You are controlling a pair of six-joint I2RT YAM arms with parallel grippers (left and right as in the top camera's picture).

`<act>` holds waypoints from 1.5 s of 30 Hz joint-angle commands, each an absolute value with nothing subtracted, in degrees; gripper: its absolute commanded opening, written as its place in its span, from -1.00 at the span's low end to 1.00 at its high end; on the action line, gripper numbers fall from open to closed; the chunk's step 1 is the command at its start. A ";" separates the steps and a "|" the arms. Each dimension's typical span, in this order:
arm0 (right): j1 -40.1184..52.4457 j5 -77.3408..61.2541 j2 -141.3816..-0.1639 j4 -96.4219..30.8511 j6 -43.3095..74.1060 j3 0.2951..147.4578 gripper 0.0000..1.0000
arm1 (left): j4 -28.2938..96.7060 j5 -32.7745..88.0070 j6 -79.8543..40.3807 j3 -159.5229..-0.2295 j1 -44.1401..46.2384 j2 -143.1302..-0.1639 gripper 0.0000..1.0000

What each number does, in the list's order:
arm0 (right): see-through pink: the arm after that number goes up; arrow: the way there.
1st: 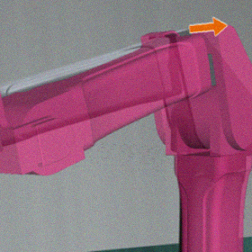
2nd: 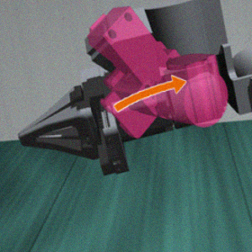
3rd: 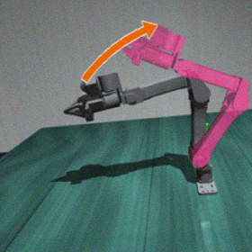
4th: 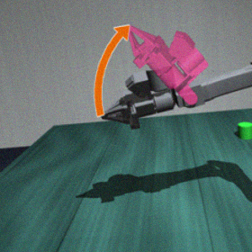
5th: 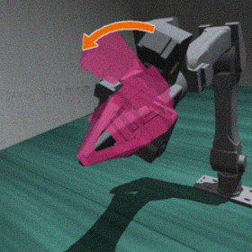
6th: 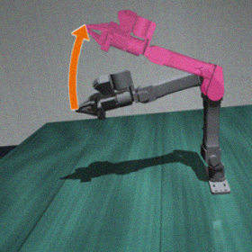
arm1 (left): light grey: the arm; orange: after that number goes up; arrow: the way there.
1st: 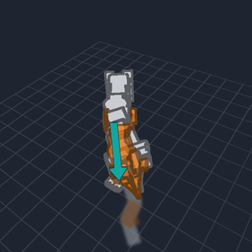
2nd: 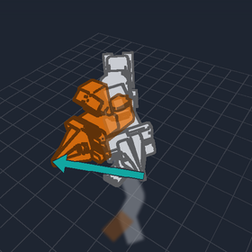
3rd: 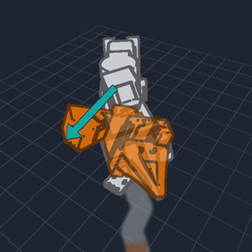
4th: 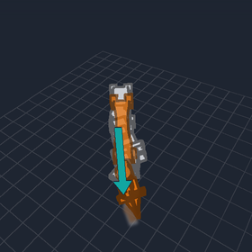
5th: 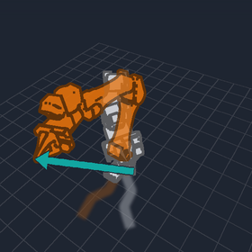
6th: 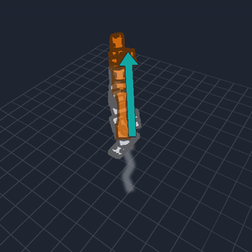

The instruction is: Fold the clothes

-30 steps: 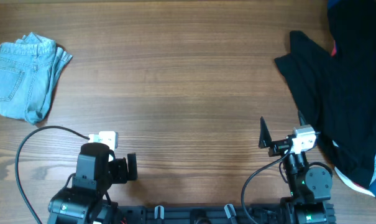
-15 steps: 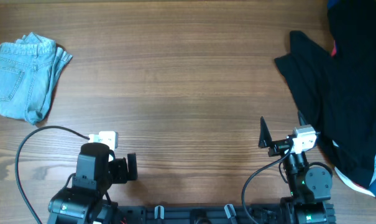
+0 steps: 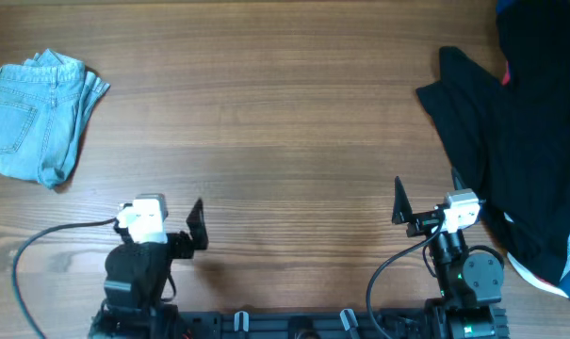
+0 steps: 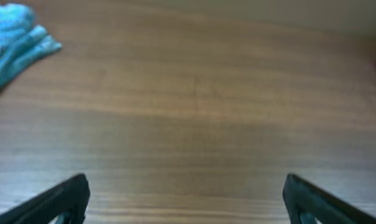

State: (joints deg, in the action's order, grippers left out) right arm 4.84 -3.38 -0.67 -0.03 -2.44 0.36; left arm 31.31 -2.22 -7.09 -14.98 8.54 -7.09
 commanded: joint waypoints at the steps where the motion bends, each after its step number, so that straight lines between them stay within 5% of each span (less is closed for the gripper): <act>1: 5.19 -2.81 -0.21 0.12 -1.39 0.30 0.99 | 15.79 4.91 -3.18 -5.52 6.00 -3.25 1.00; 4: 5.19 -2.81 -0.21 0.12 -1.41 0.30 0.99 | 3.09 9.21 3.20 -0.30 3.57 -0.54 1.00; 45: 5.19 -2.81 -0.21 0.12 -1.41 0.30 0.99 | 3.81 6.42 5.37 -0.32 3.09 -0.16 1.00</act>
State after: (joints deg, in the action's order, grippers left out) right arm 4.84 -3.36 -0.67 -0.01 -2.39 0.36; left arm 4.03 6.74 4.27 -0.97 3.57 -0.84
